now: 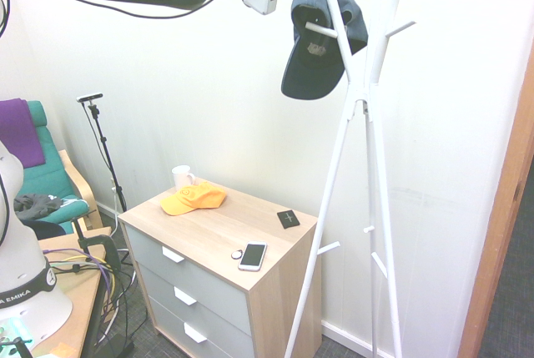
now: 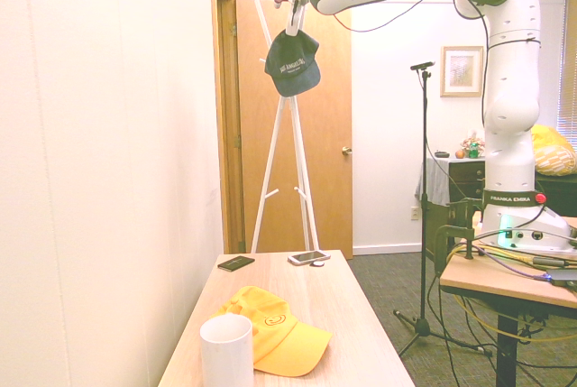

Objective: Hang the cap

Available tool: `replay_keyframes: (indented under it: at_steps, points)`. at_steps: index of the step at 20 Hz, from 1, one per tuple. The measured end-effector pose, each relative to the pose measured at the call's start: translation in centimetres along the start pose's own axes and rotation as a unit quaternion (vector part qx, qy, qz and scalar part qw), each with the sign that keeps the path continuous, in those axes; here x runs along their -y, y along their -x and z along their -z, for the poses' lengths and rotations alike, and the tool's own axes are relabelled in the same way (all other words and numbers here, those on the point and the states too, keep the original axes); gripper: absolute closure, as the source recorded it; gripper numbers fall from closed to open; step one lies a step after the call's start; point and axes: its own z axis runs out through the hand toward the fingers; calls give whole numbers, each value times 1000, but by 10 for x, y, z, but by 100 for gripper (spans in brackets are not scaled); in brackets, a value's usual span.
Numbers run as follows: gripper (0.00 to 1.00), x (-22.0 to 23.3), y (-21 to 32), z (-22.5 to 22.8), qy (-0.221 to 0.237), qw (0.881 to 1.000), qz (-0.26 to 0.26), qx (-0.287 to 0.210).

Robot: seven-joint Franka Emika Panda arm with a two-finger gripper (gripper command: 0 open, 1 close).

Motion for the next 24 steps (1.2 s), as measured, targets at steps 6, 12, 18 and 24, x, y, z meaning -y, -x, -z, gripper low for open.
replay_keyframes:
  at_steps: [6,12,18,24]
  points:
    - [0,12,5,-8,-8,1000,0,9]
    - [0,15,6,-8,-9,1000,-3,9]
    - [0,12,5,-5,-9,1000,-9,7]
    - [0,8,8,0,-9,1000,-13,6]
